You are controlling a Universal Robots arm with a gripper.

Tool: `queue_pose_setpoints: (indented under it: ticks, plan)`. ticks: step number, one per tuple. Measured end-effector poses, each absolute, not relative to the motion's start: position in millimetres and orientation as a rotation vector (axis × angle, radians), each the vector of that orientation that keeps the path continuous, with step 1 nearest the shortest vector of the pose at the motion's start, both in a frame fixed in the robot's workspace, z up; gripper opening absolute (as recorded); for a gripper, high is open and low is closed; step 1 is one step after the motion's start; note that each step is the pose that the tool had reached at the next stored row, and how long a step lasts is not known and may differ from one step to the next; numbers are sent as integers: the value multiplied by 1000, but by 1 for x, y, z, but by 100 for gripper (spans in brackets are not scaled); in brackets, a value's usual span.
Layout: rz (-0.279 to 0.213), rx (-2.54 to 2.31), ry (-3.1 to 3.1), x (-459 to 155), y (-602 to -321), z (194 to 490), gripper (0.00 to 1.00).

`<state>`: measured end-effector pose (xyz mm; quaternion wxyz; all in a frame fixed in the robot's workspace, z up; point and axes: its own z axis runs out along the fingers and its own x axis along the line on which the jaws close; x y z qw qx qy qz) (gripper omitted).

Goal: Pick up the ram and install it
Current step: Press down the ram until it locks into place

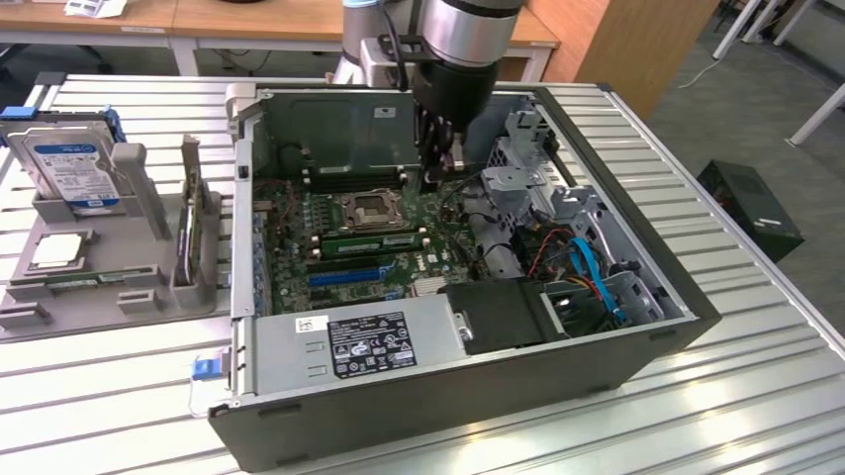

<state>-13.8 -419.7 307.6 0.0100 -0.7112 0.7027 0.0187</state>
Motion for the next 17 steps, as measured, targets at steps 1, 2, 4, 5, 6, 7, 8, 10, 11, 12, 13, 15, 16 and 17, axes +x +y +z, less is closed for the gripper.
queue_pose_setpoints:
  ticks: [1, 2, 4, 5, 6, 7, 8, 10, 11, 12, 13, 15, 16, 17]
  plan:
    - [58, -2220, 2193, -14, -420, 306, 11]
    - [59, -2220, 2193, -14, -420, 304, 11]
    - [59, -2220, 2193, -14, -420, 300, 11]
    - [59, -2220, 2193, -14, -420, 298, 11]
    - [59, -2220, 2193, -14, -420, 297, 11]
    - [59, -2220, 2193, -14, -420, 295, 11]
    - [59, -2220, 2193, -14, -420, 293, 11]
    - [59, -2220, 2193, -14, -420, 289, 11]
    - [60, -2220, 2193, -14, -420, 288, 11]
    - [60, -2220, 2193, -14, -421, 286, 11]
    - [60, -2219, 2193, -14, -421, 284, 11]
    - [60, -2219, 2193, -14, -421, 280, 11]
    - [60, -2219, 2193, -14, -421, 278, 11]
    - [60, -2219, 2193, -14, -421, 277, 11]
